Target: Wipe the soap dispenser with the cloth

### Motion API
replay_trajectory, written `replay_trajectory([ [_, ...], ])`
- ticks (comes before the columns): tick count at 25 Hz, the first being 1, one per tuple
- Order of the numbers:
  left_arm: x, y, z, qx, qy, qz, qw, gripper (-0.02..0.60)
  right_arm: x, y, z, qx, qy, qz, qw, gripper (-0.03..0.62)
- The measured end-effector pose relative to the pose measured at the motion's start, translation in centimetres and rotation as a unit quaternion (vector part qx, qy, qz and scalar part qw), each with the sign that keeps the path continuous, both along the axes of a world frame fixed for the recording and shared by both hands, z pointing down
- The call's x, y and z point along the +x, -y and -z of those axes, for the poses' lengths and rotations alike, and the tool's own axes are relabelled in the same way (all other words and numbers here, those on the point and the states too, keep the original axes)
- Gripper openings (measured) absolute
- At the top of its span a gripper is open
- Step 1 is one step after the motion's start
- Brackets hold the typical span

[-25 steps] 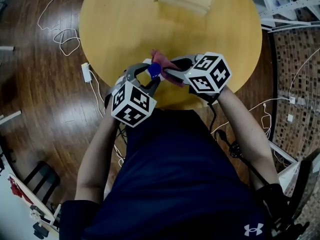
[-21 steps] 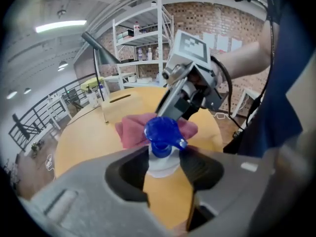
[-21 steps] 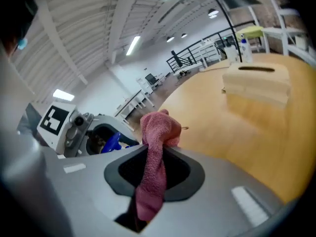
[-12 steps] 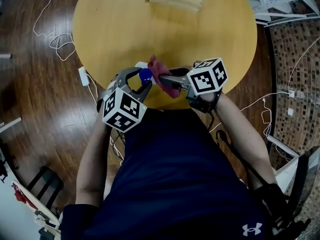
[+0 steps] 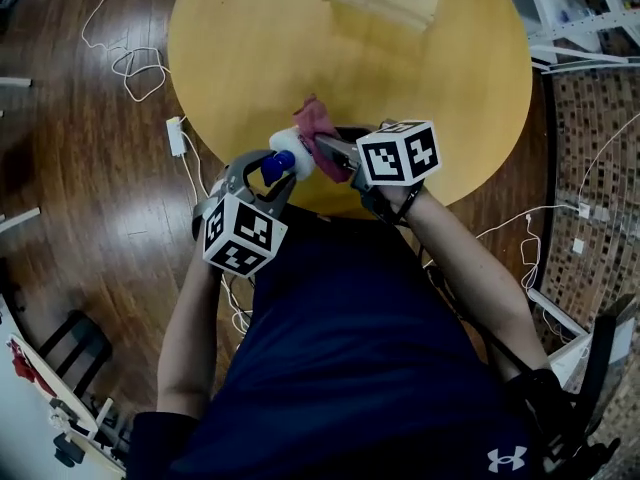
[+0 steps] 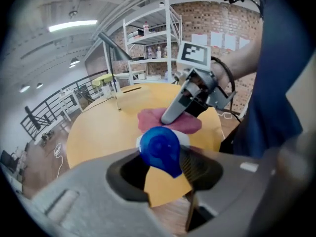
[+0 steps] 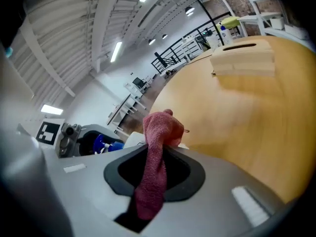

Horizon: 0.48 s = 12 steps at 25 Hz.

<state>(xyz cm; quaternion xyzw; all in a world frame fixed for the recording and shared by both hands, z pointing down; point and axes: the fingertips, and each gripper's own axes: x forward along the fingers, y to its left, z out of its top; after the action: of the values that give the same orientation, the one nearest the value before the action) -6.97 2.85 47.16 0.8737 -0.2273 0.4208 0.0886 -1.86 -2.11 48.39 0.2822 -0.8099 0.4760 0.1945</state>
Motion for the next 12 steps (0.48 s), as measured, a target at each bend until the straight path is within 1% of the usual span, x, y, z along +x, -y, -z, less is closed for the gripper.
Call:
replay_trajectory([
  [2,-0.9,-0.3,-0.5,-0.001,0.013,-0.005,0.9999,0.183,-1.3,-1.4,1.4,0.032,0.002,0.032,0.999,0.075],
  [4,-1.4,-0.5,-1.0,-0.002,0.026,-0.016,0.9995,0.178,-3.7,-2.5,2.9,0.071,-0.003,0.081,0.994,0.076],
  [6,-1.6,-0.6,-1.3,-0.007,0.029,-0.02,0.9994,0.173,-5.4,-2.0,2.9,0.106,-0.043,0.114,0.987,0.076],
  [7,-1.7,-0.5,-1.4,-0.01,0.027,-0.019,0.9994,0.174,-5.8,-1.2,2.5,0.117,-0.066,0.117,0.984,0.077],
  [8,-1.7,-0.5,-1.5,-0.012,0.028,-0.02,0.9994,0.172,-5.8,-0.1,2.0,0.119,-0.081,0.11,0.983,0.077],
  [9,-1.8,-0.5,-1.6,-0.009,0.033,-0.023,0.9991,0.172,-5.5,0.9,1.3,0.111,-0.091,0.095,0.985,0.077],
  [10,-1.9,-0.6,-1.8,-0.003,0.046,-0.029,0.9985,0.17,-4.7,1.8,0.4,0.096,-0.099,0.076,0.988,0.077],
  [11,-2.1,-0.6,-2.3,0.005,0.063,-0.037,0.9973,0.141,-3.6,2.3,-0.9,0.076,-0.109,0.055,0.99,0.077],
  [12,-2.3,-0.7,-2.8,0.011,0.081,-0.046,0.9956,0.143,-2.2,2.4,-2.2,0.056,-0.12,0.033,0.991,0.077],
])
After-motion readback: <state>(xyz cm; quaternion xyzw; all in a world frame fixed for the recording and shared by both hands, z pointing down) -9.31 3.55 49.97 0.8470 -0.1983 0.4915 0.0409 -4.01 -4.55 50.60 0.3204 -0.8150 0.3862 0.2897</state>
